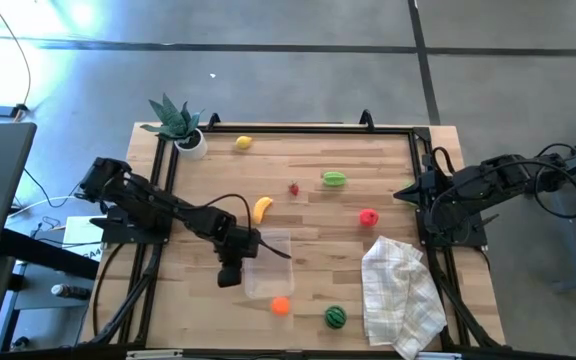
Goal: Pick and placing Produce into tupperware
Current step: Move the transparent bin to the center of the table
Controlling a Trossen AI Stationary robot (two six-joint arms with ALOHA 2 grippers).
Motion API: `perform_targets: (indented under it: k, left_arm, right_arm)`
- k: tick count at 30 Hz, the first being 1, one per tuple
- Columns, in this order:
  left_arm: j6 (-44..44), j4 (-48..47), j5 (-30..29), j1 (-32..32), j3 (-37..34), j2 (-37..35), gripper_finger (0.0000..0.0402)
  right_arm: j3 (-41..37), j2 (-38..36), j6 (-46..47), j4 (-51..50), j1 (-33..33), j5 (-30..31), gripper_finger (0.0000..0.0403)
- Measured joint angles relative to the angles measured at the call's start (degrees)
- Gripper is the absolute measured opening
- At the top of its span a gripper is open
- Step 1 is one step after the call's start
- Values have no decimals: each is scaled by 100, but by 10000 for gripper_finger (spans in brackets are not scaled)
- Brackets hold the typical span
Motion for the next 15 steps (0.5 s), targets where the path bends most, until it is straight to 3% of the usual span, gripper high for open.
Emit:
perform_targets:
  k: [6,15]
  left_arm:
    - [11,746,80,36,113,280,1]
    - [511,758,398,362,491,483,1]
  right_arm:
    - [0,0,38,2,2,0,0]
    - [0,9,164,2,2,0,0]
